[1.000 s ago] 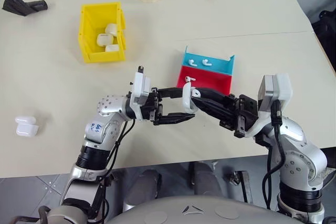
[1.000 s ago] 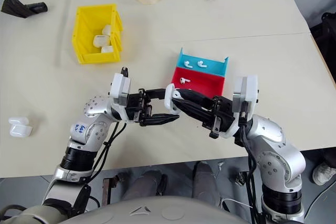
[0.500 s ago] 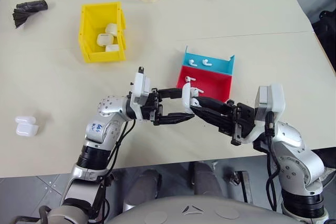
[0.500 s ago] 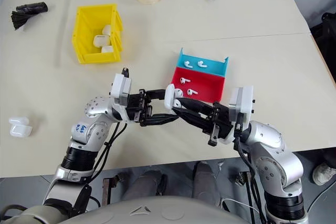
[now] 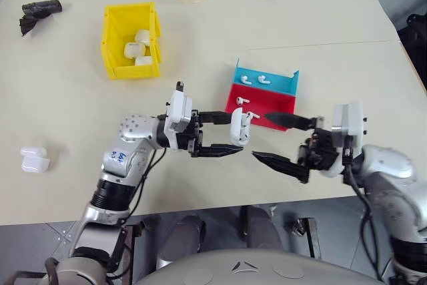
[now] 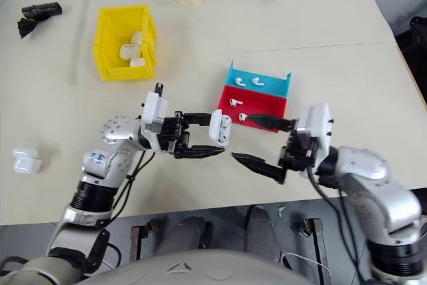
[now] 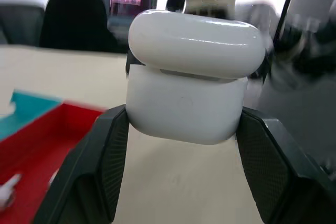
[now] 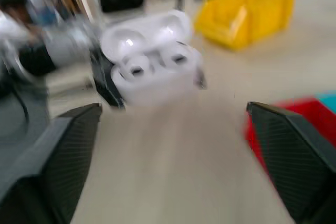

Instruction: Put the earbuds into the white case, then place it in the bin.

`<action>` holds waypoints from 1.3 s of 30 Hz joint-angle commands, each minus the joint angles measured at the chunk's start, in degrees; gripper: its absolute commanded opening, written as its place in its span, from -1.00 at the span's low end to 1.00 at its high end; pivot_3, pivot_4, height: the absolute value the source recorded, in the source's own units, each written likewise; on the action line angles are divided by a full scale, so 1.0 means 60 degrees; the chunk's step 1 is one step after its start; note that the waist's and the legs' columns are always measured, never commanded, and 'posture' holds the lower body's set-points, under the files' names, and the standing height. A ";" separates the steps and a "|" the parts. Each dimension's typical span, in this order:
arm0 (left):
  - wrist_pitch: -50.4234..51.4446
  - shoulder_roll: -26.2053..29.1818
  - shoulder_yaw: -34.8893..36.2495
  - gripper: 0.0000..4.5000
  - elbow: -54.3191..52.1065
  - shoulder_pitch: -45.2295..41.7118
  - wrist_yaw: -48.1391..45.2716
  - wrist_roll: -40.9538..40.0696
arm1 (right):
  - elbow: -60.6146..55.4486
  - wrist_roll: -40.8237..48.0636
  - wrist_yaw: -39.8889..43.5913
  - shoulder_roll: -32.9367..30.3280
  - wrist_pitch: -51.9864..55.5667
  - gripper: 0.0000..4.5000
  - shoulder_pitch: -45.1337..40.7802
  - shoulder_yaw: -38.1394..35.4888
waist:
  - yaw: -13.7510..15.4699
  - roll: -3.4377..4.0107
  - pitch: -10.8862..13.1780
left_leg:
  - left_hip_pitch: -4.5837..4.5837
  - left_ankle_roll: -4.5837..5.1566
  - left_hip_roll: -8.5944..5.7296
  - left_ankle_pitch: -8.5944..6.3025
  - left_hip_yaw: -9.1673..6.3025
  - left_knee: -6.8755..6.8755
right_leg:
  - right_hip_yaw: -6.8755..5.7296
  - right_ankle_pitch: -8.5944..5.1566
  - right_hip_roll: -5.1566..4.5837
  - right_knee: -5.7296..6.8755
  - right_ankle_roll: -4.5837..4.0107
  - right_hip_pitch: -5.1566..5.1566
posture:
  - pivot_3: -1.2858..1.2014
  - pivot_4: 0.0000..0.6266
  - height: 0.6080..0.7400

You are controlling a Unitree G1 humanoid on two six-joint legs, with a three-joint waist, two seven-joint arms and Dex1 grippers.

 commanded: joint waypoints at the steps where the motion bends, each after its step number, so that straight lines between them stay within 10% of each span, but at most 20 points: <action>1: -0.0614 0.0255 -0.0425 0.21 -0.0044 -0.0518 0.0349 0.1167 | -0.0142 0.0713 0.0216 -0.0419 0.0389 0.91 -0.0401 -0.0447 | 0.0006 0.0000 0.0000 | -0.0001 0.0000 0.0000 0.0000 0.0000 -0.0005 | 0.0001 0.0000 -0.0001 -0.0005 0.0001 0.0000 | 0.03 -0.52 1.00; 14: 0.0024 0.0433 -0.1558 0.21 -0.0138 -0.1372 0.1239 0.2976 | -0.0576 0.0830 -0.1079 -0.0410 0.2351 -0.96 -0.3511 0.1580 | 0.0077 -0.0004 0.0000 | -0.0016 0.0073 -0.0021 -0.0036 0.0001 0.0028 | -0.0007 0.0014 -0.0020 -0.0006 0.0025 -0.0007 | 0.03 -0.52 1.00; 22: -0.0096 0.0232 -0.1218 0.21 -0.0174 -0.1230 0.1519 0.2716 | -0.0079 -0.0613 -0.1102 -0.0439 0.2137 -0.98 -0.3000 0.2536 | 0.0211 -0.0004 0.0000 | -0.0018 0.0081 -0.0044 -0.0039 -0.0002 0.0035 | -0.0014 0.0020 -0.0041 -0.0006 0.0033 -0.0007 | 0.03 -0.52 1.00; 34: 0.0285 -0.0093 0.0195 0.21 -0.0688 -0.0273 0.1831 0.1061 | 0.1626 -0.1567 0.0563 0.0038 -0.1487 -0.98 -0.0929 0.0763 | 0.0168 -0.0006 -0.0001 | -0.0011 0.0090 -0.0057 -0.0039 0.0000 0.0038 | -0.0018 0.0027 -0.0053 -0.0006 0.0046 -0.0010 | 0.03 -0.52 1.00; 39: 0.0559 -0.0528 0.1179 0.21 -0.1267 0.0823 0.3377 0.0854 | 0.1460 -0.1797 0.0031 0.1064 -0.2860 -0.43 -0.0618 0.0001 | 0.0155 -0.0006 -0.0001 | 0.0037 0.0089 -0.0052 -0.0039 0.0001 0.0012 | -0.0014 0.0028 -0.0041 -0.0002 0.0047 -0.0004 | 0.03 -0.52 1.00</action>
